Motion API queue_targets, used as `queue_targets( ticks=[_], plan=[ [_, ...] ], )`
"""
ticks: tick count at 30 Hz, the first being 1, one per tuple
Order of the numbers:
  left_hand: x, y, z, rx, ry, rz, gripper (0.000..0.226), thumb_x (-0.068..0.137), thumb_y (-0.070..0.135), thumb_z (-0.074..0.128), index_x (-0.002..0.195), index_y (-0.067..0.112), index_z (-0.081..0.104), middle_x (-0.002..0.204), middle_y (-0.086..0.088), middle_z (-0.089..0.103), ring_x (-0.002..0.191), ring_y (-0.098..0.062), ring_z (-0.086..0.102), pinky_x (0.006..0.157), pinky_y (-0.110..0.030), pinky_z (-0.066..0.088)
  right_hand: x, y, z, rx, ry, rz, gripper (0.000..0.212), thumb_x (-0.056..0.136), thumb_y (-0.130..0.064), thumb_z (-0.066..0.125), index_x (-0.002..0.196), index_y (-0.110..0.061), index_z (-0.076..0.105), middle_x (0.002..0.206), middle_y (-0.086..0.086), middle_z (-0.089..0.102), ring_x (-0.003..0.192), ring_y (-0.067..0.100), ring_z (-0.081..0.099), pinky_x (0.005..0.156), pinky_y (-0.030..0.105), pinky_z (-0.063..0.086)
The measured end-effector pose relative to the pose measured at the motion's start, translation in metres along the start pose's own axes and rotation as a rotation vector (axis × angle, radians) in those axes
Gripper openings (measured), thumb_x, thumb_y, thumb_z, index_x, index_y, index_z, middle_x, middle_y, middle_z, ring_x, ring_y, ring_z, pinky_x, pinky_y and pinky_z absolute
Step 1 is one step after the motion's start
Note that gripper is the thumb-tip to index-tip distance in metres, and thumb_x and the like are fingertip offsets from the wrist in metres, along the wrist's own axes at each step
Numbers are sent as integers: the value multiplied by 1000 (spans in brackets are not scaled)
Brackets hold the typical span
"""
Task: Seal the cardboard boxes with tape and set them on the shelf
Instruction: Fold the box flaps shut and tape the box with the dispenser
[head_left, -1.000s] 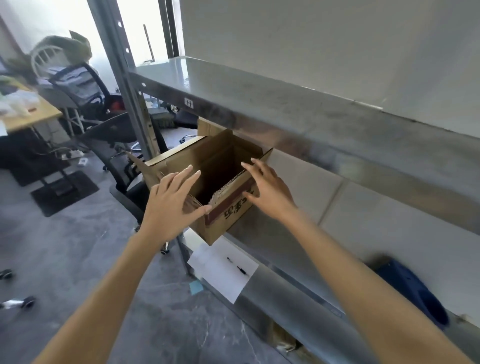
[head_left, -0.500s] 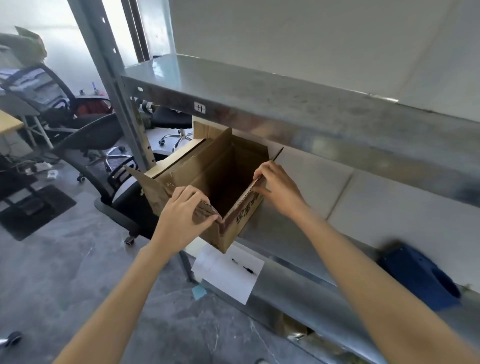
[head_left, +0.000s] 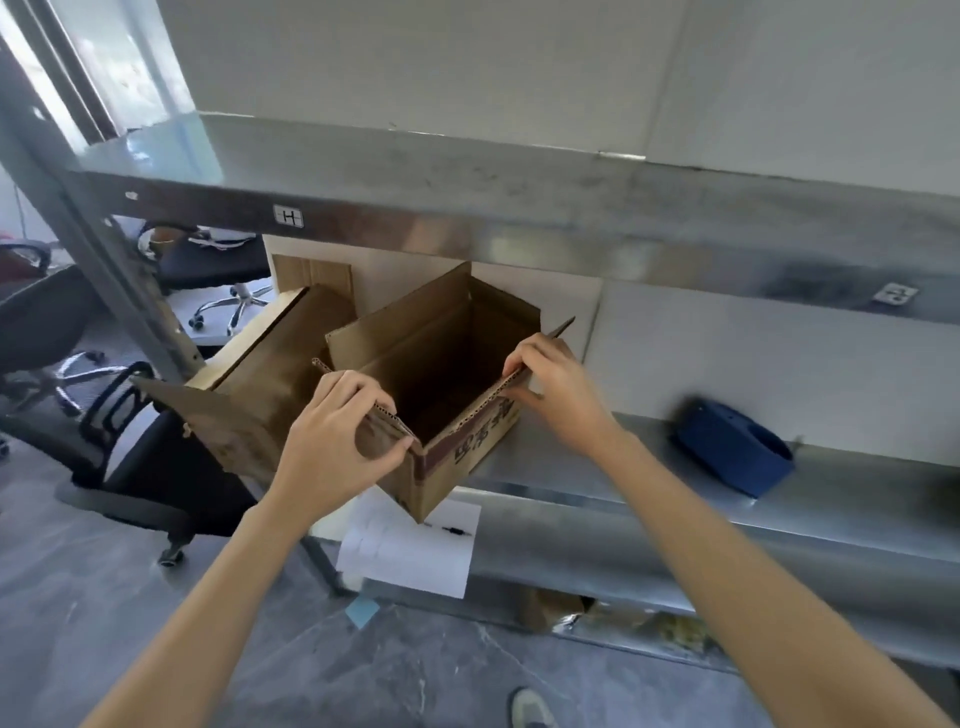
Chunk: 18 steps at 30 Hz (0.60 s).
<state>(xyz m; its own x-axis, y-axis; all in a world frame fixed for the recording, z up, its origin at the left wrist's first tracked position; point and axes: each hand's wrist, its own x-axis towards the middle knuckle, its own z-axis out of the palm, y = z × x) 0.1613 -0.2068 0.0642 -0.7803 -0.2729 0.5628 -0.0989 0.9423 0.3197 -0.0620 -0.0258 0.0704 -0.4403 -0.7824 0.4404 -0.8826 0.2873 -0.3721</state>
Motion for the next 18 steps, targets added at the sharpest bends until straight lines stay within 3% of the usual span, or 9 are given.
queue_targets(
  ticks=[6, 9, 11, 14, 18],
  plan=[
    [10, 12, 22, -152, -27, 77, 35, 79, 46, 64, 95, 15, 64, 110, 3, 58, 113, -16, 47, 94, -16, 37, -45, 14, -27, -110, 109, 68, 18, 86, -24, 72, 100, -19, 61, 108, -3, 56, 96, 15, 49, 64, 28, 51],
    [15, 15, 40, -247, -105, 83, 35, 78, 47, 62, 97, 18, 63, 113, 7, 56, 123, -19, 46, 101, -33, 44, -63, 16, -40, -236, 144, 74, 19, 84, -22, 75, 98, -18, 64, 105, -1, 59, 92, 17, 50, 56, 14, 38],
    [22, 18, 49, -286, -116, 76, 33, 77, 47, 63, 97, 21, 60, 117, 12, 53, 134, -19, 41, 111, -37, 38, -74, 15, -43, -274, 145, 56, 20, 82, -20, 78, 97, -17, 64, 103, 0, 60, 90, 18, 52, 57, 17, 41],
    [36, 23, 52, -329, -128, 84, 29, 77, 39, 66, 100, 24, 57, 130, 11, 50, 148, -14, 25, 119, -24, 15, -81, 10, -42, -324, 163, 4, 20, 81, -18, 78, 96, -15, 66, 100, 2, 62, 87, 21, 54, 66, 27, 45],
    [35, 24, 51, -363, -99, 34, 37, 76, 19, 75, 109, 23, 59, 148, 1, 43, 153, -14, 11, 120, -36, 10, -80, 8, -35, -358, 188, -11, 18, 84, -22, 76, 99, -17, 68, 104, 2, 64, 94, 23, 53, 78, 34, 46]
  ],
)
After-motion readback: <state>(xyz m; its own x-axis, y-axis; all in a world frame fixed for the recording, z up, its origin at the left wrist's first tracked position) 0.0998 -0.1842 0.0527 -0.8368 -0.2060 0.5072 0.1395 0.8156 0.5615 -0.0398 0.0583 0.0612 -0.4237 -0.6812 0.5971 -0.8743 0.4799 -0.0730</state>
